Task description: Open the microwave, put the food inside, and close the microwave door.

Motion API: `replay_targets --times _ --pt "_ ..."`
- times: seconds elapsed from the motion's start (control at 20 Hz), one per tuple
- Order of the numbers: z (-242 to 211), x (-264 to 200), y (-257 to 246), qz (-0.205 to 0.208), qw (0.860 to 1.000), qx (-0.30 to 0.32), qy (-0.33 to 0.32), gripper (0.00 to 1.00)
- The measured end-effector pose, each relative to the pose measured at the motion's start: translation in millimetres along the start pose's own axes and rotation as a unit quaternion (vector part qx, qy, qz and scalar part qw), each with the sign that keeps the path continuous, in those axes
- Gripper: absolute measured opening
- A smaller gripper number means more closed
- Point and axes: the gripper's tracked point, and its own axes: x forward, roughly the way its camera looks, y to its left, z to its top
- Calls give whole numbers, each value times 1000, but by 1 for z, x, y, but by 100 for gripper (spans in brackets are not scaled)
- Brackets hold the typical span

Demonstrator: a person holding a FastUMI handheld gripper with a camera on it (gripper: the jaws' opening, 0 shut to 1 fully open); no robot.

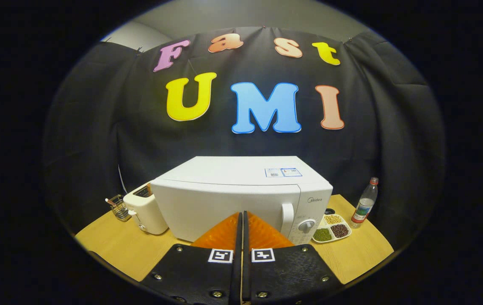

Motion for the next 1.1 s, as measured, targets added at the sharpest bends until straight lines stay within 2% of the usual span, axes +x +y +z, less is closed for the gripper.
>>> replay_targets --times 0.35,0.4,0.5,0.55,0.65,0.7,1.1 --pt "5 -78 8 -4 999 -5 -35 2" --pt "7 -89 8 -7 999 -4 -40 5" --pt "5 -108 10 -3 999 -3 -48 19" --pt "4 -115 14 4 999 -2 -51 39" --pt "8 -123 9 -1 998 -3 -60 90" --pt "7 -129 5 -8 998 -2 -63 99" --pt "17 -143 -4 -20 997 20 -71 98"
